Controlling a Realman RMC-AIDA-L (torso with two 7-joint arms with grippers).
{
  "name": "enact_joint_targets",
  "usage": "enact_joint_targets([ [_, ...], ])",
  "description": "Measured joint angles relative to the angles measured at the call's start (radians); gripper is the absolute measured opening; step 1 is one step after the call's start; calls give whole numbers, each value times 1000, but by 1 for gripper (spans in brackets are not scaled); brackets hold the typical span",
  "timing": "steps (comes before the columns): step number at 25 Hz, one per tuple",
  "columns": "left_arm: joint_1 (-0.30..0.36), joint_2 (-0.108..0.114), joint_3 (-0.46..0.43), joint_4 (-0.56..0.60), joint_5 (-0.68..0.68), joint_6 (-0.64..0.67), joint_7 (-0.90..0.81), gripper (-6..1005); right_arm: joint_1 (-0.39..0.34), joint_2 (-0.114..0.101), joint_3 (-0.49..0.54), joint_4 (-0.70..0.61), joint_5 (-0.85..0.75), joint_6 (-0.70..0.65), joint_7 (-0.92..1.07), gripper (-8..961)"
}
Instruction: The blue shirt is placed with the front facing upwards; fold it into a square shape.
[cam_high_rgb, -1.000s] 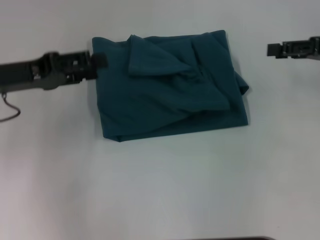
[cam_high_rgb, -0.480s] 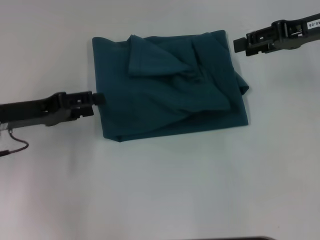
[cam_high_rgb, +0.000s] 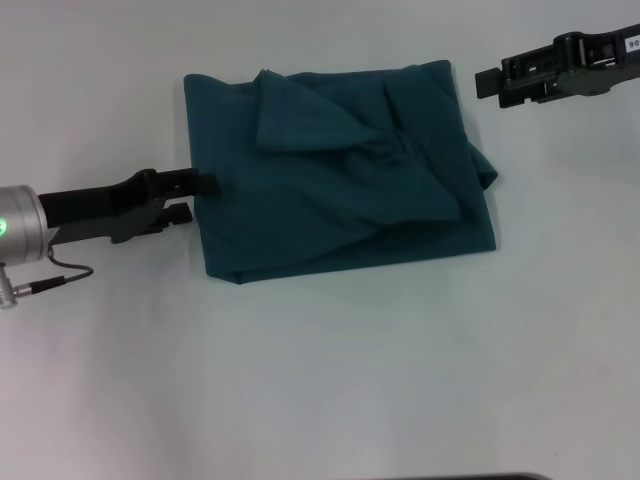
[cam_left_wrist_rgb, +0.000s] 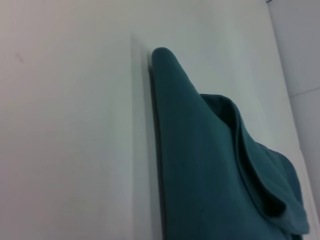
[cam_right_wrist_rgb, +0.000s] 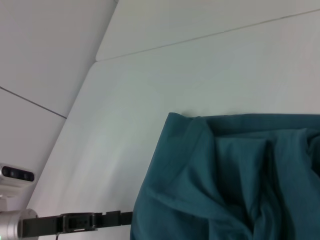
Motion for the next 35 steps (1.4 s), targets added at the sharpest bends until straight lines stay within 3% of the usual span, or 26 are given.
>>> enact_joint_targets([
  [11,-113,-4,119,82,15,-55,-33,626,-3,0,0,-4,2,0,0,600],
  [21,-131,-8,140,69,7,-54,-43,601,-3,0,1,-4,2,-2,-3,600],
  [26,-144,-10,141,77,6,-54,-46,365,-2,0,2,-4,2,-3,-4,599],
  [31,-149,-13,143,85,-15,-44,-45,197,-2,0,12,-3,2,-3,-7,599],
  [35,-149,-12,146,100,-64,37,-14,103,-3,0,15,-1,2,-3,-7,599],
])
